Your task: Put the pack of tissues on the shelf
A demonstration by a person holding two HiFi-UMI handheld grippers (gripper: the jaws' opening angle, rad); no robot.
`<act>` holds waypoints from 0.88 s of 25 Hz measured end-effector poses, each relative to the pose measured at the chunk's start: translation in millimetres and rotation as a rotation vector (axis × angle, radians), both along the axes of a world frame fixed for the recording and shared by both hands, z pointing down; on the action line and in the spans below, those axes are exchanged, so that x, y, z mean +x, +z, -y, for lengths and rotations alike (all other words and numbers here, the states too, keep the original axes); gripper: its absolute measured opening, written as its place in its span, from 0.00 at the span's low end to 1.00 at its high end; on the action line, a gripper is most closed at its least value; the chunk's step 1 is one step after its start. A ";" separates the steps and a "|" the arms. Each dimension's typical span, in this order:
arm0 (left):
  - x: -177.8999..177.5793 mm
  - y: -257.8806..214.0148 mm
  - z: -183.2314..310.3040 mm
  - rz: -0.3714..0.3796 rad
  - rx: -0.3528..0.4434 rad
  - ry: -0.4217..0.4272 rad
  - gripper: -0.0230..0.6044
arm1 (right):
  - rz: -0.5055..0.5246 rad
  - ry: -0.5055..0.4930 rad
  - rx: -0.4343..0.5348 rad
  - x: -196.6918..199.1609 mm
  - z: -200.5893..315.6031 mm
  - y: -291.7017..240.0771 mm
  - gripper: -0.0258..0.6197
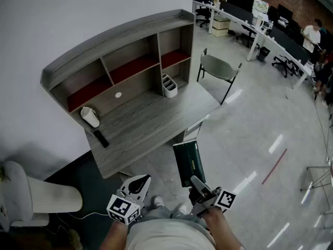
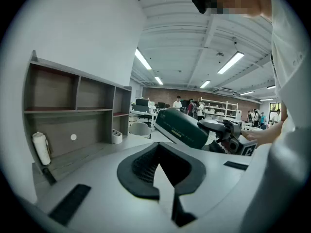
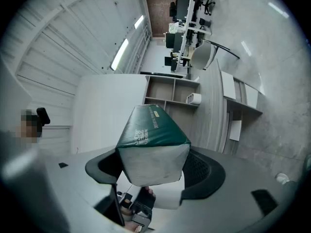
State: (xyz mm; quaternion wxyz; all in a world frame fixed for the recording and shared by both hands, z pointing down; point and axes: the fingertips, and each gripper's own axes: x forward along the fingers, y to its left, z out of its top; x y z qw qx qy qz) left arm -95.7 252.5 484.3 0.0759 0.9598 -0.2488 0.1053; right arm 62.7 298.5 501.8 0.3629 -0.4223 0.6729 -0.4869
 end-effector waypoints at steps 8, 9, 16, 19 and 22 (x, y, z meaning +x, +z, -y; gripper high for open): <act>-22.8 0.4 27.5 -0.104 -0.095 0.024 0.06 | -0.018 0.039 -0.013 -26.5 24.7 -7.3 0.62; -26.7 0.2 33.4 -0.107 -0.092 0.032 0.06 | -0.024 0.043 -0.014 -31.2 29.0 -8.1 0.62; -46.6 7.3 70.3 -0.135 -0.096 0.087 0.06 | -0.060 0.068 0.005 -57.7 58.3 -16.7 0.62; -51.6 14.9 85.5 -0.136 -0.111 0.097 0.06 | -0.069 0.078 0.000 -60.7 72.3 -15.0 0.62; -53.1 21.3 103.1 -0.136 -0.115 0.093 0.06 | -0.075 0.091 -0.009 -55.0 89.8 -8.7 0.62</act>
